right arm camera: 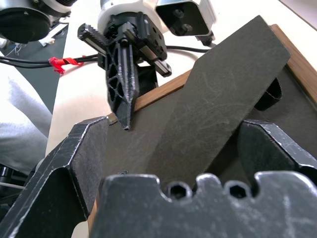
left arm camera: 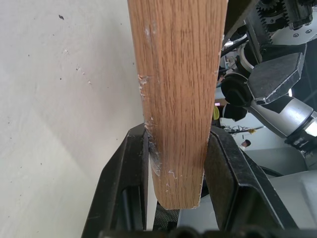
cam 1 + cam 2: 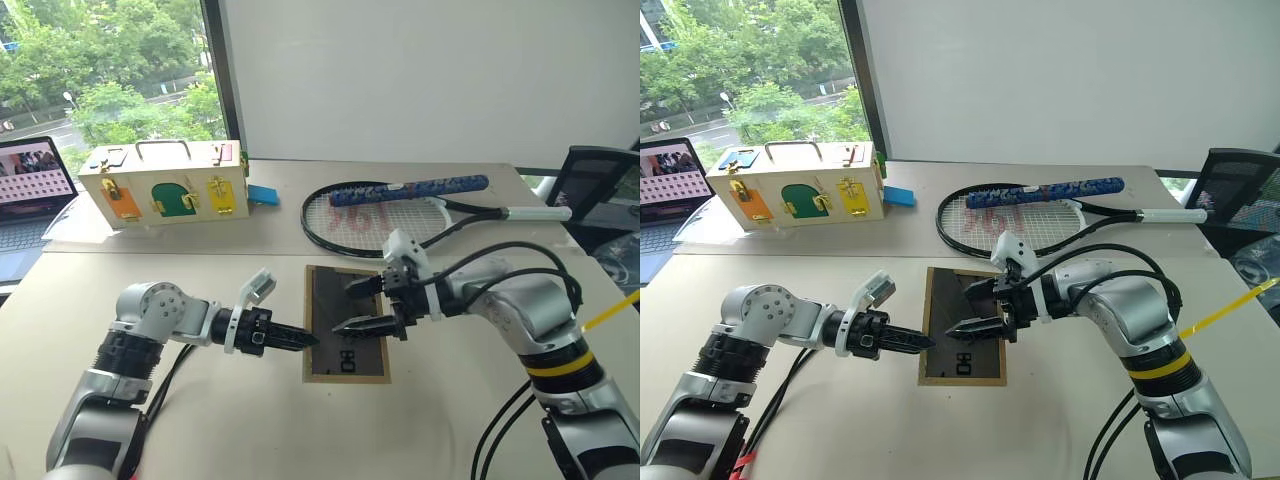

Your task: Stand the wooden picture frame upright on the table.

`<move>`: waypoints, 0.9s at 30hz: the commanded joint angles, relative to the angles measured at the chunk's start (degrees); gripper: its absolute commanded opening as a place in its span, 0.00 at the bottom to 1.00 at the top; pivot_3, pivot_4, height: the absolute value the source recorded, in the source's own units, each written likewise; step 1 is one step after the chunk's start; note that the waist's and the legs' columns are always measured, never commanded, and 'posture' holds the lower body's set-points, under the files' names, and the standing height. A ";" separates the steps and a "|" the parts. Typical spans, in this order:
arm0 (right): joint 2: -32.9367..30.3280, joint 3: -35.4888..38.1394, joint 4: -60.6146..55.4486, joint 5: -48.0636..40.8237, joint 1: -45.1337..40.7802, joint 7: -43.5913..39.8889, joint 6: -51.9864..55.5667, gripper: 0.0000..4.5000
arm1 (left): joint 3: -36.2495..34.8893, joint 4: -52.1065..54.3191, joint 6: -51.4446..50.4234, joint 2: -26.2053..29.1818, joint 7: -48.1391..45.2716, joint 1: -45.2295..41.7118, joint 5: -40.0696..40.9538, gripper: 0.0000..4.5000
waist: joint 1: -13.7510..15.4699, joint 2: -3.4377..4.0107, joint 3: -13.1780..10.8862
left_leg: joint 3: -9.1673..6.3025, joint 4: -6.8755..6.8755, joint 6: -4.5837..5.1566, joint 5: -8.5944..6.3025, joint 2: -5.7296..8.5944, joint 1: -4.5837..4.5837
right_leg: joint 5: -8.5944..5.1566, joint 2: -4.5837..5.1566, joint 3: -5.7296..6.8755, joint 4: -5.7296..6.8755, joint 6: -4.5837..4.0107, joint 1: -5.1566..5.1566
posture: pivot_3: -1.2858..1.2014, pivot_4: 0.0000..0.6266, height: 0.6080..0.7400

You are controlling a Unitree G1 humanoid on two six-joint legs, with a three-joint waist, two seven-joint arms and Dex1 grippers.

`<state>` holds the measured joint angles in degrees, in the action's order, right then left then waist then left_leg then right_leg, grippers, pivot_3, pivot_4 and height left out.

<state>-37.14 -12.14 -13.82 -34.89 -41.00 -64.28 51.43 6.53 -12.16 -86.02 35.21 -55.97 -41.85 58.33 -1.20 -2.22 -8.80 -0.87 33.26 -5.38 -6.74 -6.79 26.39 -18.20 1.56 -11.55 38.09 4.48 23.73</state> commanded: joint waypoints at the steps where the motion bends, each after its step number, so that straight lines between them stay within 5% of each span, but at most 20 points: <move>1: -1.11 4.65 -4.52 -3.76 1.07 -2.19 -1.80 0.99 | -0.99 0.25 1.93 -0.35 -3.31 -1.92 -0.45 0.25 | 0.25 0.00 0.00 | 0.00 0.00 0.00 0.00 0.00 0.01 | 0.00 0.00 0.00 0.00 0.00 -0.01 | 0.52 0.24 1.00; 10: -7.76 10.53 -7.05 -5.09 5.51 -3.71 -3.37 0.99 | -0.95 -1.22 1.94 -0.22 -6.05 -3.10 -3.16 0.25 | 0.30 0.00 0.00 | -0.01 0.11 0.01 0.00 0.00 0.01 | 0.00 0.00 0.01 0.04 -0.01 -0.04 | 0.52 0.24 1.00; 19: -17.44 16.79 3.10 8.09 3.75 2.21 -15.82 0.99 | -3.01 -7.31 -5.65 0.25 -8.99 -8.32 -0.89 0.25 | 0.76 0.03 -0.03 | -0.01 0.31 0.04 -0.02 0.00 0.08 | 0.01 0.01 0.02 0.05 0.01 -0.04 | 0.52 0.24 1.00; 22: -18.33 14.22 4.75 17.83 6.05 3.95 -30.85 0.99 | -2.37 -9.61 -6.48 0.27 -10.10 -9.64 2.15 0.25 | 0.48 0.03 -0.03 | -0.02 0.28 0.06 -0.03 0.00 0.08 | 0.00 0.00 0.02 0.06 0.01 -0.02 | 0.52 0.24 1.00; 25: -21.53 6.94 13.95 38.94 10.29 11.93 -62.85 0.99 | -1.40 -11.99 -6.48 -0.48 -9.62 -10.78 3.31 0.25 | 0.38 0.03 -0.03 | -0.01 0.26 0.06 -0.03 0.00 0.08 | 0.00 0.00 0.03 0.05 0.02 -0.05 | 0.52 0.24 1.00; 27: -19.22 6.61 18.07 45.07 11.11 19.85 -77.13 0.99 | -0.13 -12.17 -6.48 -0.50 -9.51 -11.11 3.39 0.25 | 0.38 0.03 -0.03 | -0.01 0.36 0.06 -0.03 0.00 0.07 | -0.01 0.02 0.06 0.03 0.03 -0.06 | 0.52 0.24 1.00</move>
<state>-57.46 -5.82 2.26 3.68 -29.57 -51.16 -11.25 6.01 -24.40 -92.33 34.72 -64.47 -51.40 59.87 -0.81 -2.19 -8.83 -0.87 33.66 -5.33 -6.77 -6.78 26.47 -18.21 1.58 -11.50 38.14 4.52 23.68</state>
